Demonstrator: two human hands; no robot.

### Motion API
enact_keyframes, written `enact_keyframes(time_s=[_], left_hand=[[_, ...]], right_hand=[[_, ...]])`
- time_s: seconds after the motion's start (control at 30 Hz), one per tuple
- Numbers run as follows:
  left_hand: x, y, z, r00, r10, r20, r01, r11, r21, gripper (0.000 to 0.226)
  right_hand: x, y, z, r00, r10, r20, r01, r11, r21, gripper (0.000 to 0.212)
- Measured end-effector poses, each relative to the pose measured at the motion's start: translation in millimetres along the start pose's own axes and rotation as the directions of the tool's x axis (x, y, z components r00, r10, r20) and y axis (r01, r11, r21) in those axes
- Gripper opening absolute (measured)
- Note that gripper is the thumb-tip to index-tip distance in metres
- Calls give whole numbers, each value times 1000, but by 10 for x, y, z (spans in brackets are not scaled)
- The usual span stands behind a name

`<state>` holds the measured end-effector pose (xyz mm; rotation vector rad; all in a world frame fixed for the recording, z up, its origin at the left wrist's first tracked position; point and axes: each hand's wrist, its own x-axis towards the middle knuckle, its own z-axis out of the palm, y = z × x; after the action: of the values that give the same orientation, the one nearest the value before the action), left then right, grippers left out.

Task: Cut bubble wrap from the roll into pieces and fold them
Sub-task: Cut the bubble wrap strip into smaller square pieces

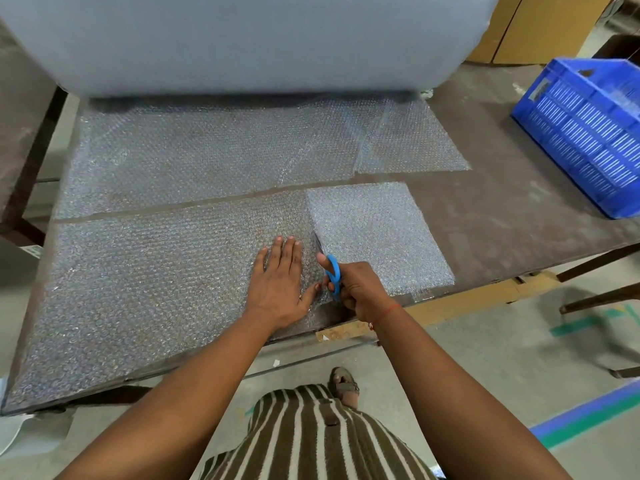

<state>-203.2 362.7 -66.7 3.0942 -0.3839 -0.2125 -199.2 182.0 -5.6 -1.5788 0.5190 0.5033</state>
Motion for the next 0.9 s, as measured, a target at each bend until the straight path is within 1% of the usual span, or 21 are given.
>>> enact_keyframes(time_s=[0.17,0.33,0.5,0.6,0.9], left_hand=[[13,3,3,1000,1,-1,-1,1000,-10,98],[14,-6,9,1000,4,0,-4,1000,-1,98],[7,5,-10,1000,3,3,-3,1000,-10,100],[4,8,-10,1000,2,-5,-2,1000,-13,99],[17,5,8,1000,1,2,-1,1000,-7,98]], right_hand=[[30,-16,-5,1000,-9,1,9,999,38,50],[100,-42,32,1000,-6,29,5,1000,19,53],[119,-149,56,999,8,32,-10,998,59,48],[153,-185,69,1000,-9,22,8,999,39,52],[228,-237,99,1000,-25,4,25,999,20,45]])
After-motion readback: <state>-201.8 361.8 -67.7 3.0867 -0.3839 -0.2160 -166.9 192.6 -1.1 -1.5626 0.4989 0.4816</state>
